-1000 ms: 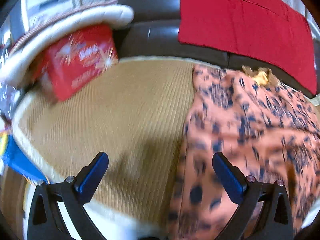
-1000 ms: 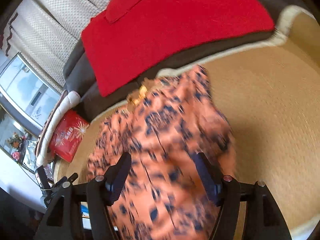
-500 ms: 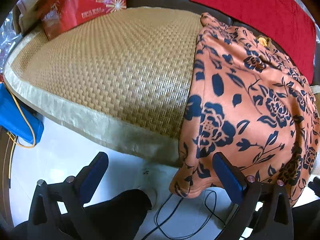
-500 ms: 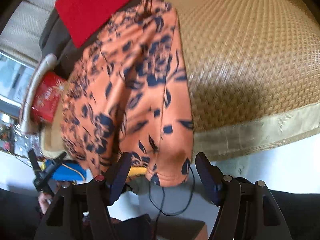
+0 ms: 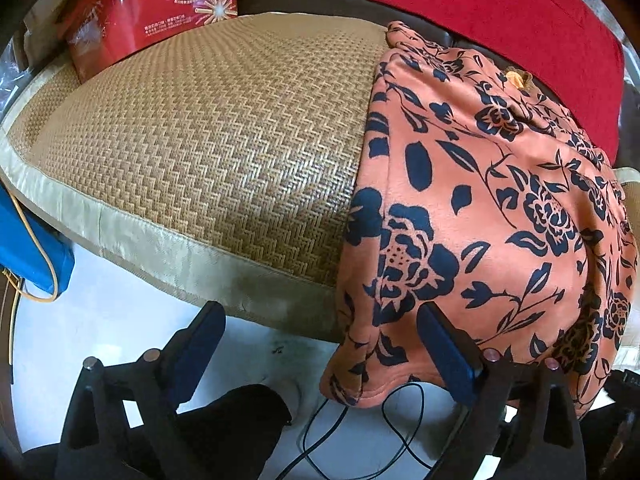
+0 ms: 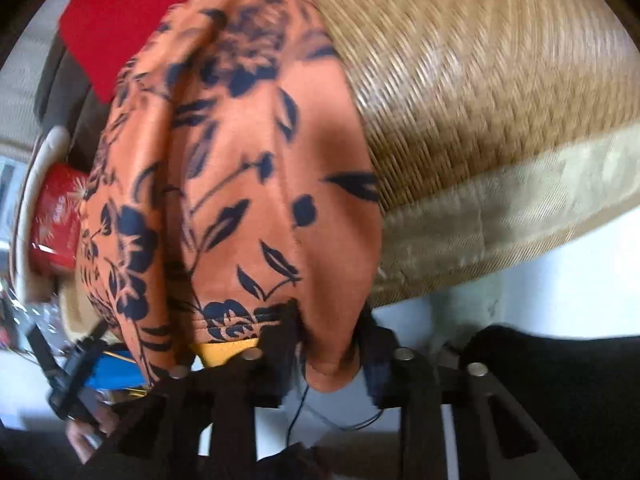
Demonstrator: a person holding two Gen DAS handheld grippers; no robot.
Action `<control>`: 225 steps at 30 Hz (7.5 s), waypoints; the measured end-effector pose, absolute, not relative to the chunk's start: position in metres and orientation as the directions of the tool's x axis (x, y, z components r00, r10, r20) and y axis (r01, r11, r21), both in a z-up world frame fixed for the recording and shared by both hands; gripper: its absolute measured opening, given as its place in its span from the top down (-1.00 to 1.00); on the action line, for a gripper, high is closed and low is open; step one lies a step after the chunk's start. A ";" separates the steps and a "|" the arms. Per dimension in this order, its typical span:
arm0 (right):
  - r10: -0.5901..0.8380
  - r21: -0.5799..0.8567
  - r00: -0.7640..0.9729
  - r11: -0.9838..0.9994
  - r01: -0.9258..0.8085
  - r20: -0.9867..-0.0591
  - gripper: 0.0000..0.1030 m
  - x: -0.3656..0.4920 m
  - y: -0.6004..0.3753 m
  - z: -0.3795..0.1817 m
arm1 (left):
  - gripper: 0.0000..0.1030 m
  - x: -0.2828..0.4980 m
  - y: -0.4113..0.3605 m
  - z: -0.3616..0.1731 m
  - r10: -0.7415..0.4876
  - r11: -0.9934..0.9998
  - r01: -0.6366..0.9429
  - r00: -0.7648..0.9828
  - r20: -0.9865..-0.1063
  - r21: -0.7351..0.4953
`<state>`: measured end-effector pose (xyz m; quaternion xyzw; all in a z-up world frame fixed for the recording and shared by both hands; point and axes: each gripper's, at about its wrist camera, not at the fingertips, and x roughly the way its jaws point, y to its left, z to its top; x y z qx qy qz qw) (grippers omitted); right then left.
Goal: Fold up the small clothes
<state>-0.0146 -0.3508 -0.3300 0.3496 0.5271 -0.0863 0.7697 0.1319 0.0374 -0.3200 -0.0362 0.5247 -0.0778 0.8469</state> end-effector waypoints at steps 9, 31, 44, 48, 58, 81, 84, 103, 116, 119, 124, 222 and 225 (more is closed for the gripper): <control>-0.107 0.213 0.414 0.727 0.652 -0.904 0.90 -0.064 -0.413 -0.295 | -0.88 0.134 0.048 -0.312 -0.181 0.983 0.053 0.424 -0.887 -0.175; 0.369 0.630 0.518 0.553 0.545 -0.772 -0.51 -0.028 -0.385 -0.374 | -0.88 0.110 0.071 -0.373 -0.401 0.907 -0.043 0.205 -0.893 -0.418; 0.206 0.575 0.625 0.669 0.472 -0.753 0.87 -0.045 -0.398 -0.330 | 0.61 0.100 0.061 -0.380 -0.404 0.914 0.050 0.198 -0.893 -0.403; 0.209 0.597 0.647 0.654 0.465 -0.733 0.87 -0.052 -0.397 -0.317 | -0.47 0.100 0.074 -0.384 -0.376 0.921 -0.030 0.183 -0.908 -0.387; 0.420 0.806 0.720 0.487 0.336 -0.553 0.87 -0.050 -0.386 -0.301 | 0.88 0.098 0.076 -0.388 -0.478 0.877 0.025 0.158 -0.864 -0.481; 0.507 0.820 0.649 0.416 0.393 -0.567 0.79 -0.044 -0.387 -0.336 | 0.43 0.109 0.095 -0.386 -0.541 0.835 0.003 0.188 -0.820 -0.550; 0.517 0.798 0.609 0.420 0.432 -0.602 0.78 -0.038 -0.385 -0.347 | 0.89 0.109 0.089 -0.382 -0.540 0.840 0.047 0.183 -0.822 -0.541; 0.490 0.892 0.806 0.441 0.100 -0.332 0.84 0.057 -0.427 -0.205 | 0.90 0.195 0.087 -0.198 -0.821 0.535 0.218 0.363 -0.441 -0.816; 0.257 0.901 0.874 0.262 0.346 -0.411 0.78 0.278 -0.562 -0.269 | 0.87 0.450 0.007 -0.279 -0.638 0.724 -0.010 0.370 -0.676 -0.689; 0.286 0.912 0.866 0.125 0.391 -0.410 0.77 0.288 -0.571 -0.320 | 0.86 0.460 0.008 -0.314 -0.662 0.685 -0.053 0.369 -0.652 -0.726; 0.229 0.950 0.924 0.132 0.283 -0.307 0.36 0.266 -0.585 -0.307 | 0.26 0.449 0.052 -0.298 -0.703 0.539 -0.079 0.506 -0.500 -0.839; 0.002 0.091 0.412 0.976 0.197 -0.911 -0.54 0.182 -0.411 -0.267 | -0.42 0.274 -0.079 -0.299 -0.307 0.874 0.483 0.463 -0.832 -0.054; 0.016 0.124 0.418 0.965 0.232 -0.908 -0.39 0.184 -0.413 -0.245 | -0.42 0.277 -0.062 -0.295 -0.364 0.881 0.449 0.440 -0.821 -0.150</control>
